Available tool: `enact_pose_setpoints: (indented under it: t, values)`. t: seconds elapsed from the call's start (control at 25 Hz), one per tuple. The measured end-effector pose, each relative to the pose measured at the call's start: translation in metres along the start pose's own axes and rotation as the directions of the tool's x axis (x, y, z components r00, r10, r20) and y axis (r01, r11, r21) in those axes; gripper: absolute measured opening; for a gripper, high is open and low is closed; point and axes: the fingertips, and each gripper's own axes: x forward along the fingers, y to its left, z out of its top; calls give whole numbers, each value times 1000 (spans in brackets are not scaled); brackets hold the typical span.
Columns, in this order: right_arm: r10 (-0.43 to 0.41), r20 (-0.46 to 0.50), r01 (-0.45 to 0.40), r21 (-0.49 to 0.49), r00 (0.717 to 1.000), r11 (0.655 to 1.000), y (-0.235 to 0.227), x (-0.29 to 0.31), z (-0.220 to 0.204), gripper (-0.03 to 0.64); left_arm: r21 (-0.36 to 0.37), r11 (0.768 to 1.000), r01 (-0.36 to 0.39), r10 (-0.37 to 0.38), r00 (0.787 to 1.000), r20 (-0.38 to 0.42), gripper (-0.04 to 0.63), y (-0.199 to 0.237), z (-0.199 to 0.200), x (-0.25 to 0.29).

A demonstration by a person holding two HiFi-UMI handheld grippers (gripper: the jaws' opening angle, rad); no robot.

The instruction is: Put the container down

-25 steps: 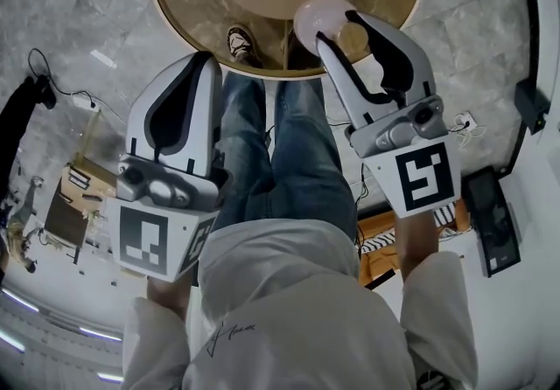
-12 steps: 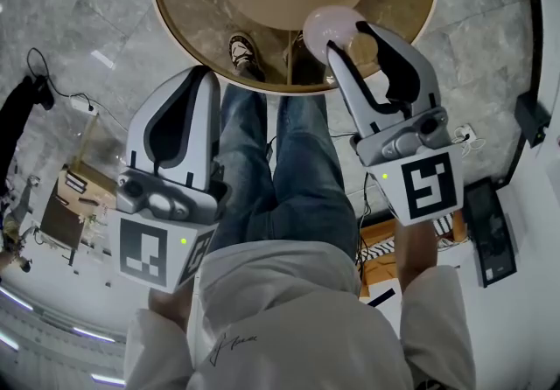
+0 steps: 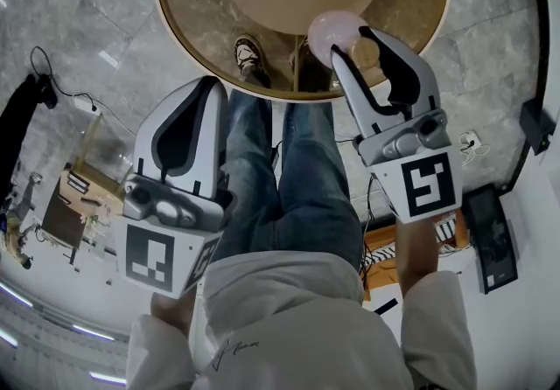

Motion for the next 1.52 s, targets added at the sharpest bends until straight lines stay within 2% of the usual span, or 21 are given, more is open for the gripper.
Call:
enact_pose_setpoints:
  t: [0.28, 0.48, 0.64, 0.8, 0.96, 1.16, 1.32, 1.52]
  values:
    - [-21, -11, 21, -4, 1000, 1000, -8, 7, -16, 147, 0, 1000, -9, 9, 1000, 14, 18, 5, -7, 5]
    - [-19, -25, 19, -7, 1000, 1000, -9, 14, -27, 147, 27, 999, -29, 30, 999, -43, 18, 13, -25, 5]
    - [-20, -27, 20, 2, 999, 1000, -11, 17, -32, 147, 20, 999, -39, 40, 998, -39, 18, 15, -25, 6]
    - [-16, -26, 17, 7, 1000, 1000, -11, 17, -37, 147, 17, 999, -33, 34, 999, -35, 18, 12, -30, 9]
    - [-10, -39, 10, 0, 999, 1000, -14, 20, -43, 147, -16, 1000, -18, 18, 999, -38, 18, 5, -32, 15]
    - [-21, -51, 20, -11, 999, 1000, -16, 25, -50, 147, 7, 1000, -17, 17, 999, -51, 18, 6, -37, 17]
    - [-25, -61, 25, -1, 998, 1000, -18, 29, -56, 147, -5, 1000, -9, 9, 999, -48, 18, 5, -35, 17]
    - [-36, -72, 38, 16, 997, 999, -21, 38, -63, 147, 10, 1000, 12, -11, 997, -82, 18, 6, -44, 20]
